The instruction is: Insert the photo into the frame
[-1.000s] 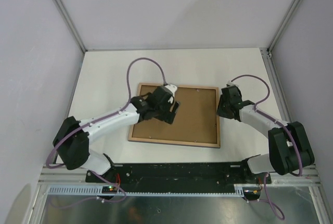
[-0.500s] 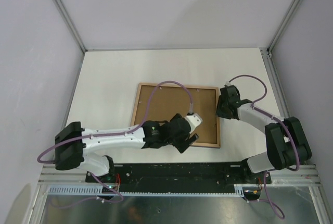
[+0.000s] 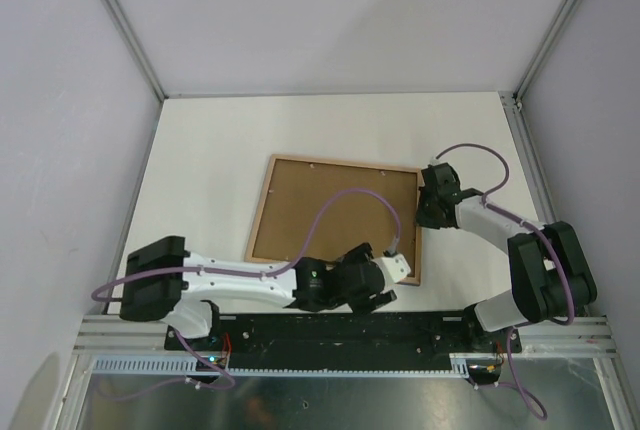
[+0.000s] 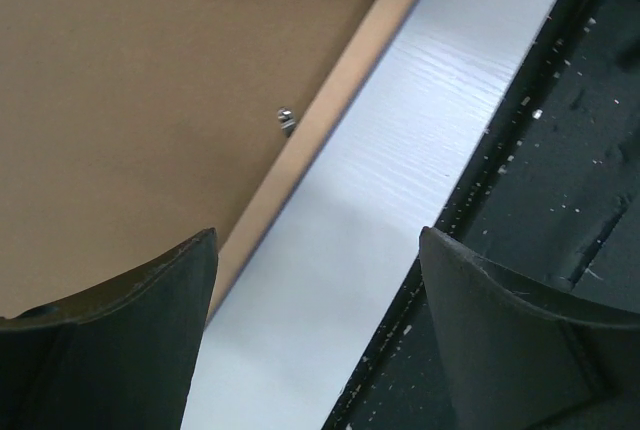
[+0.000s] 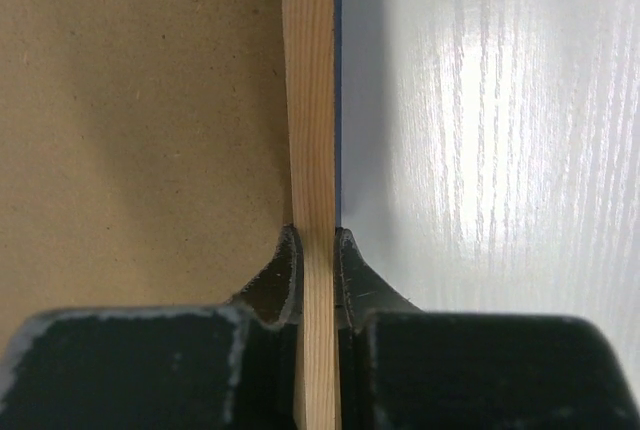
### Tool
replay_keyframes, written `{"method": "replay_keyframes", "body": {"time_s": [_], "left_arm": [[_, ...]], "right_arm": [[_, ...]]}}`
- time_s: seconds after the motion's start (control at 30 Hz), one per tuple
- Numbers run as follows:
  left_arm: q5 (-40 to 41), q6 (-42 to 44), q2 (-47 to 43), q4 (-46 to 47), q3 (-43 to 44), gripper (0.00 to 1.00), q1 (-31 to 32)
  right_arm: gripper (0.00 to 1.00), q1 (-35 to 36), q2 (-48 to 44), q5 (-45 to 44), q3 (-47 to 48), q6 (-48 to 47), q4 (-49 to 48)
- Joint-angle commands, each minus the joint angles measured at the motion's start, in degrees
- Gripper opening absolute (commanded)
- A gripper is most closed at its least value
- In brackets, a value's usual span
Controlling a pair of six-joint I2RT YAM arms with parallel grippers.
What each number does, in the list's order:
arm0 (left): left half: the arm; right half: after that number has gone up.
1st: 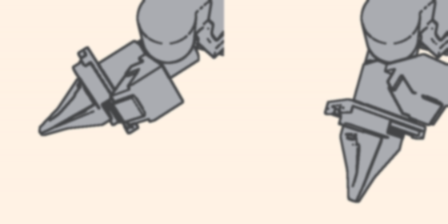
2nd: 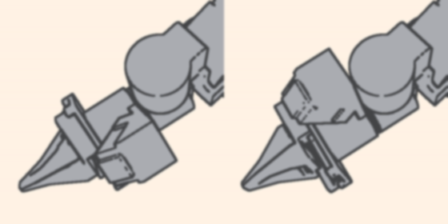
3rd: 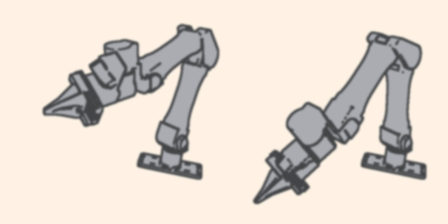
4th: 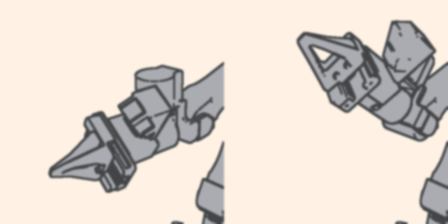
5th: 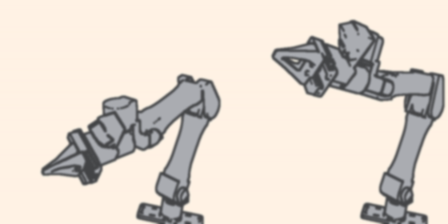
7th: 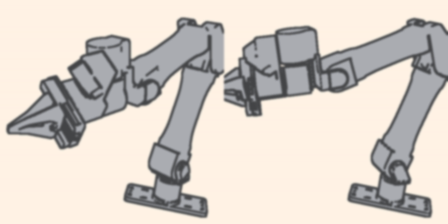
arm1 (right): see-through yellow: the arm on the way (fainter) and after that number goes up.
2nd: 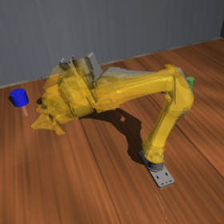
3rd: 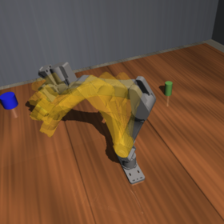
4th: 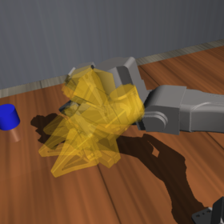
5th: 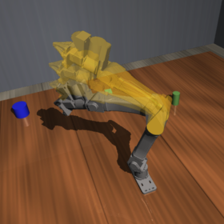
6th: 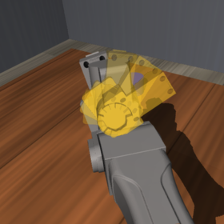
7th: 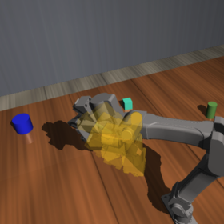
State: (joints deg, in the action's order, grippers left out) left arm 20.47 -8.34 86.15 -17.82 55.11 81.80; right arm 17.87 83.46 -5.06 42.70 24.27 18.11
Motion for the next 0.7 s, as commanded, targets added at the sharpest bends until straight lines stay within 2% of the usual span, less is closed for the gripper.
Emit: {"method": "replay_keyframes", "body": {"time_s": [0.0,0.27,0.47,0.67], "left_arm": [[6.22,5.27,3.31,4.65,-0.10,0.86,4.43],[21.71,12.92,12.22,8.99,1.16,0.87,9.96],[31.94,20.28,15.12,17.84,-1.00,0.87,10.59],[37.19,28.01,17.52,29.49,-5.28,0.86,10.63]], "right_arm": [[0.00,-0.19,-2.26,-2.11,4.28,0.69,4.34],[0.00,-0.47,-5.82,-1.63,9.82,-0.26,11.99],[0.00,-0.47,-8.12,-1.26,12.36,-0.72,16.00],[0.00,-0.47,-8.90,-0.65,13.34,-0.80,17.92]]}}
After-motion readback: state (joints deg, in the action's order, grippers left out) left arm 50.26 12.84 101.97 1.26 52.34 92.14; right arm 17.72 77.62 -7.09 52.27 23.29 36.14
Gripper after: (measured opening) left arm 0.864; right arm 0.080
